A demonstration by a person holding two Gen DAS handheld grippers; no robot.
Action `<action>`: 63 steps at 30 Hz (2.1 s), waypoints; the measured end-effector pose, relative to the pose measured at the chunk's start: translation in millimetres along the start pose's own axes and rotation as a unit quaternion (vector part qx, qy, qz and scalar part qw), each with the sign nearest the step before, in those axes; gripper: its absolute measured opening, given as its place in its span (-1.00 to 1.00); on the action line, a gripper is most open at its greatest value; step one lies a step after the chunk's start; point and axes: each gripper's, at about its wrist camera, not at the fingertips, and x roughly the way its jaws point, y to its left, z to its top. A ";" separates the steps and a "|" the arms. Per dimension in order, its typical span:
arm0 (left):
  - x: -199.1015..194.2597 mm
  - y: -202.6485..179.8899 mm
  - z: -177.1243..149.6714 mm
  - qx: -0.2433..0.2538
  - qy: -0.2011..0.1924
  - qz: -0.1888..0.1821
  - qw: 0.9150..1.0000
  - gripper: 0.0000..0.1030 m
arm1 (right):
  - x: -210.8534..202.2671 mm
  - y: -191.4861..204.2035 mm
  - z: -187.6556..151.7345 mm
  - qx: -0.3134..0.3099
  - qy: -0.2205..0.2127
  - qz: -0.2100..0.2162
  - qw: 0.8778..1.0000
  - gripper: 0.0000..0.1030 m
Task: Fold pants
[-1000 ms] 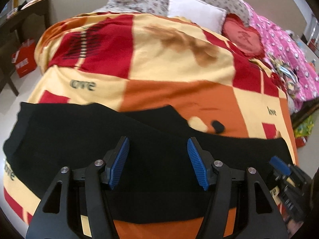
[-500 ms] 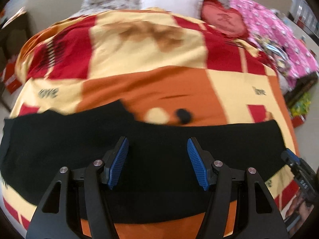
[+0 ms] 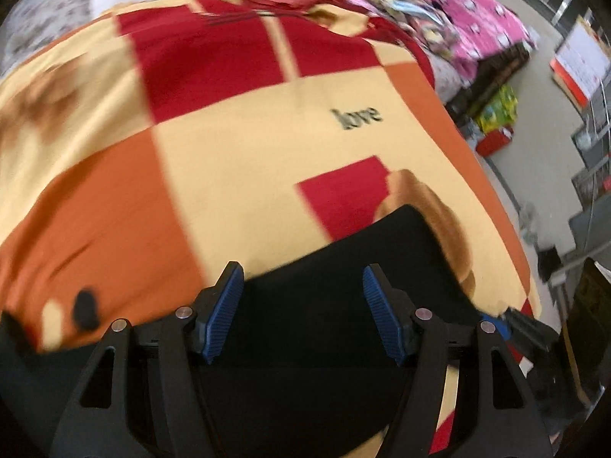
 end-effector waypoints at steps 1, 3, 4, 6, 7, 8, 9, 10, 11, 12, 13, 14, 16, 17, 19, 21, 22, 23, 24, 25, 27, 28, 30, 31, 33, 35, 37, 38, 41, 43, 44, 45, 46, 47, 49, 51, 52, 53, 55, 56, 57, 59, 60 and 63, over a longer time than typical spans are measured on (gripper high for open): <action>5.7 -6.4 3.9 0.013 0.005 -0.002 1.000 0.32 | -0.3 -0.5 -0.7 -0.002 -0.002 0.004 1.000 -0.11; 19.3 -20.5 12.2 0.041 0.020 -0.007 0.999 0.33 | -0.2 -1.8 -0.9 -0.002 -0.009 0.012 1.000 -0.10; 23.1 -25.4 15.3 0.048 0.019 0.000 0.999 0.35 | 0.4 -2.1 -0.9 -0.001 -0.013 0.017 1.000 -0.10; 28.5 -36.1 21.4 0.063 0.018 0.004 0.998 0.36 | 1.9 -3.8 -0.1 0.001 -0.020 0.026 0.999 -0.09; 29.5 -39.9 23.3 0.070 0.018 0.002 0.997 0.36 | 3.6 -4.0 0.3 0.003 -0.025 0.031 0.999 -0.09; 31.2 -43.6 25.0 0.078 0.020 -0.001 0.997 0.38 | 4.7 -3.7 0.7 0.003 -0.028 0.032 0.999 -0.09; 33.1 -45.9 26.4 0.084 0.021 -0.004 0.996 0.42 | 6.1 -3.2 1.4 0.003 -0.030 0.033 0.999 -0.09; 34.9 -48.1 28.0 0.091 0.022 -0.008 0.996 0.52 | 7.7 -2.0 2.6 0.002 -0.031 0.033 0.999 -0.08; 36.2 -49.8 28.7 0.097 0.020 -0.010 0.995 0.53 | 8.3 -1.8 3.4 0.002 -0.032 0.032 0.999 -0.08; 37.5 -51.7 28.0 0.105 0.017 -0.007 0.994 0.53 | 8.8 -1.7 4.1 0.005 -0.031 0.032 0.999 -0.08; 38.7 -53.9 27.7 0.114 0.015 -0.002 0.993 0.53 | 10.0 -2.3 5.0 0.012 -0.032 0.034 0.999 -0.08; 40.4 -58.3 26.7 0.127 0.012 0.002 0.992 0.52 | 11.3 -2.9 5.4 0.021 -0.035 0.039 0.998 -0.08; 43.4 -66.5 23.0 0.150 0.003 0.011 0.989 0.29 | 15.6 -3.9 8.1 0.035 -0.036 0.045 0.998 -0.10; 44.0 -71.9 21.9 0.162 -0.002 0.011 0.987 0.07 | 19.0 -3.6 10.3 0.040 -0.032 0.042 0.998 -0.32; 43.2 -77.1 21.6 0.167 0.001 -0.001 0.986 -0.22 | 28.2 -2.9 14.7 0.048 -0.021 0.041 0.998 -0.62; 38.5 -74.1 22.8 0.158 0.004 -0.006 0.987 -0.37 | 27.9 4.8 19.3 0.036 -0.026 0.037 0.998 -0.67; 33.0 -69.5 24.4 0.148 0.003 -0.015 0.989 -0.44 | 24.6 9.6 21.6 0.030 -0.033 0.040 0.998 -0.68; 22.1 -60.8 26.8 0.130 0.003 -0.035 0.991 -0.45 | 21.3 15.7 24.7 0.023 -0.038 0.045 0.998 -0.69; 14.6 -55.7 27.9 0.119 0.000 -0.046 0.992 -0.45 | 17.9 22.6 28.0 0.014 -0.041 0.050 0.998 -0.69; -3.0 -45.2 30.4 0.103 -0.013 -0.058 0.993 -0.45 | 14.0 32.3 32.7 0.000 -0.046 0.053 0.998 -0.70; -30.8 -29.6 34.1 0.083 -0.036 -0.063 0.994 -0.45 | 8.5 53.2 42.6 -0.023 -0.053 0.068 0.996 -0.70; -47.7 -18.4 33.9 0.072 -0.048 -0.064 0.994 -0.45 | 7.0 67.2 47.7 -0.039 -0.055 0.075 0.995 -0.70; -81.3 9.9 30.2 0.043 -0.067 -0.058 0.995 -0.45 | 7.9 99.2 55.6 -0.077 -0.055 0.093 0.991 -0.70; -91.6 21.7 26.9 0.031 -0.072 -0.054 0.995 -0.45 | 9.4 113.7 56.0 -0.091 -0.050 0.102 0.989 -0.70; -119.8 55.7 12.0 -0.006 -0.087 -0.038 0.995 -0.45 | 19.1 140.3 55.7 -0.119 -0.039 0.122 0.985 -0.70; -142.3 90.6 -9.6 -0.041 -0.099 -0.018 0.994 -0.45 | 37.8 170.4 49.9 -0.148 -0.018 0.143 0.978 -0.70; -150.3 117.2 -25.7 -0.072 -0.104 0.003 0.992 -0.41 | 63.6 194.8 38.4 -0.164 0.014 0.167 0.972 -0.70; -154.0 132.8 -38.0 -0.091 -0.104 0.017 0.990 -0.34 | 77.7 203.2 32.6 -0.168 0.031 0.173 0.970 -0.70; -153.4 163.8 -71.9 -0.131 -0.094 0.047 0.986 -0.30 | 132.1 224.6 9.2 -0.180 0.102 0.158 0.965 -0.46; -148.0 175.5 -88.1 -0.150 -0.084 0.061 0.983 -0.30 | 138.9 234.9 -2.9 -0.203 0.120 0.159 0.959 -0.26; -145.8 182.2 -96.0 -0.163 -0.080 0.063 0.981 -0.30 | 132.0 237.3 -3.7 -0.211 0.117 0.169 0.955 -0.18; -143.8 187.9 -102.9 -0.175 -0.077 0.059 0.980 -0.30 | 124.0 237.3 -3.1 -0.214 0.126 0.188 0.950 -0.18; -141.3 191.5 -105.4 -0.182 -0.075 0.054 0.979 -0.30 | 115.4 232.9 0.5 -0.209 0.131 0.197 0.949 -0.18; -139.8 192.7 -109.9 -0.188 -0.071 0.046 0.978 -0.30 | 107.0 228.2 3.1 -0.206 0.125 0.191 0.952 -0.17; -138.0 188.2 -115.0 -0.189 -0.070 0.039 0.979 -0.29 | 87.6 213.6 14.2 -0.202 0.090 0.161 0.962 -0.17; -134.9 177.7 -119.9 -0.182 -0.072 0.032 0.980 -0.09 | 79.6 194.8 27.1 -0.190 0.063 0.126 0.972 -0.17; -133.5 174.4 -120.6 -0.185 -0.071 0.029 0.980 0.09 | 80.5 180.3 34.7 -0.171 0.053 0.101 0.979 -0.17; -129.9 171.1 -121.9 -0.191 -0.068 0.028 0.979 0.17 | 85.9 170.2 44.8 -0.159 0.050 0.087 0.982 -0.17; -122.0 166.1 -122.1 -0.196 -0.059 0.033 0.978 0.17 | 93.0 154.3 53.0 -0.136 0.050 0.068 0.987 -0.17; -117.4 162.5 -121.6 -0.194 -0.057 0.039 0.979 0.20 | 95.8 149.5 54.3 -0.130 0.050 0.065 0.988 -0.17; -114.0 159.4 -121.0 -0.193 -0.059 0.048 0.978 0.23 | 100.9 145.8 54.6 -0.126 0.052 0.063 0.989 -0.17; -108.0 151.6 -117.9 -0.183 -0.061 0.067 0.979 0.25 | 106.7 142.1 51.4 -0.128 0.056 0.057 0.989 -0.17; -105.1 146.9 -115.5 -0.175 -0.061 0.080 0.979 0.25 | 108.6 140.4 50.1 -0.129 0.056 0.047 0.989 -0.17; -96.9 135.5 -110.6 -0.157 -0.062 0.088 0.982 -0.25 | 111.0 137.4 48.5 -0.121 0.056 0.039 0.990 -0.17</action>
